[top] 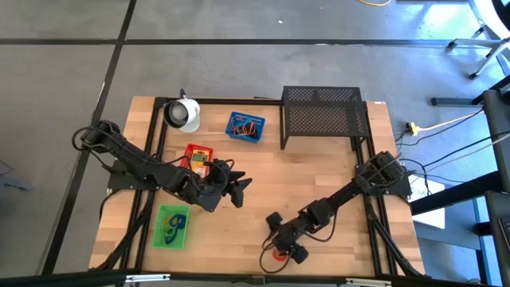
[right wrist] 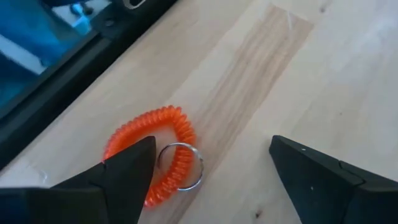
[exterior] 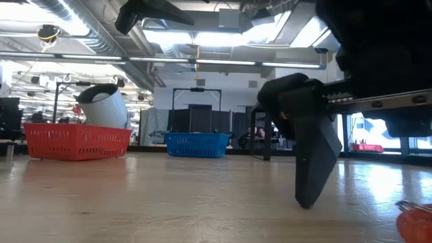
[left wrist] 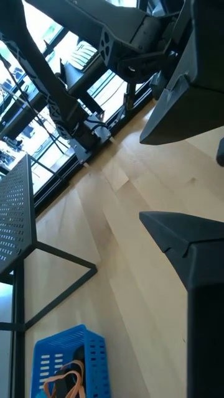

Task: Pick & Place Office Desk Supplies
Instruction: Put the orange spring keychain into the green bin

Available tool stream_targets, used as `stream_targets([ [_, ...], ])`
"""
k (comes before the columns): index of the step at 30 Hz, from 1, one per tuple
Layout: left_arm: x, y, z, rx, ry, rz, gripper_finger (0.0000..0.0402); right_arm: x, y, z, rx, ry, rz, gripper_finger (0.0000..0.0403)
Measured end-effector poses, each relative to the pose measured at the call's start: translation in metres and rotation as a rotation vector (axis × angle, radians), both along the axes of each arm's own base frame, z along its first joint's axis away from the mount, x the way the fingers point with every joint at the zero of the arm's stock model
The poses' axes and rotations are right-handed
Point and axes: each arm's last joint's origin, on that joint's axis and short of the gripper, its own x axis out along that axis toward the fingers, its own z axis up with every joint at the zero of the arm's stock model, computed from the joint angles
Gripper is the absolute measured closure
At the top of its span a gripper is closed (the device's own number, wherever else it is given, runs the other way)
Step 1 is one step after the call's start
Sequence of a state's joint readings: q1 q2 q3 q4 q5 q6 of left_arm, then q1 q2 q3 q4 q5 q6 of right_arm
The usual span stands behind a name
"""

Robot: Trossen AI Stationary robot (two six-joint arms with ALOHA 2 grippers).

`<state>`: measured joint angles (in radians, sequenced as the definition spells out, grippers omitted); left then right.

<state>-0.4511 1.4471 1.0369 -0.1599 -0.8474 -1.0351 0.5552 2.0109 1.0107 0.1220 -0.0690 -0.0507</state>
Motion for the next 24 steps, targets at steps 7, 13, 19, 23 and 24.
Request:
stream_targets([
  [7,0.000,0.000,0.000,0.000,-0.001,0.000,0.0222,0.000,-0.001,0.000,0.021,0.017,-0.054,0.0113],
  [13,0.000,0.000,0.000,0.000,0.000,0.000,0.0222,-0.001,-0.006,0.005,-0.027,0.012,-0.076,0.0203],
  [19,0.000,0.000,0.000,0.000,0.001,0.001,0.0222,-0.003,-0.019,0.011,-0.093,0.041,-0.088,0.0322],
  [23,0.000,0.000,0.000,0.001,0.000,0.003,0.0222,-0.002,-0.026,0.011,-0.093,0.081,-0.134,0.0374],
  [24,0.000,0.001,0.000,0.004,-0.001,0.007,0.0222,-0.002,-0.027,0.011,-0.089,0.087,-0.147,0.0383],
])
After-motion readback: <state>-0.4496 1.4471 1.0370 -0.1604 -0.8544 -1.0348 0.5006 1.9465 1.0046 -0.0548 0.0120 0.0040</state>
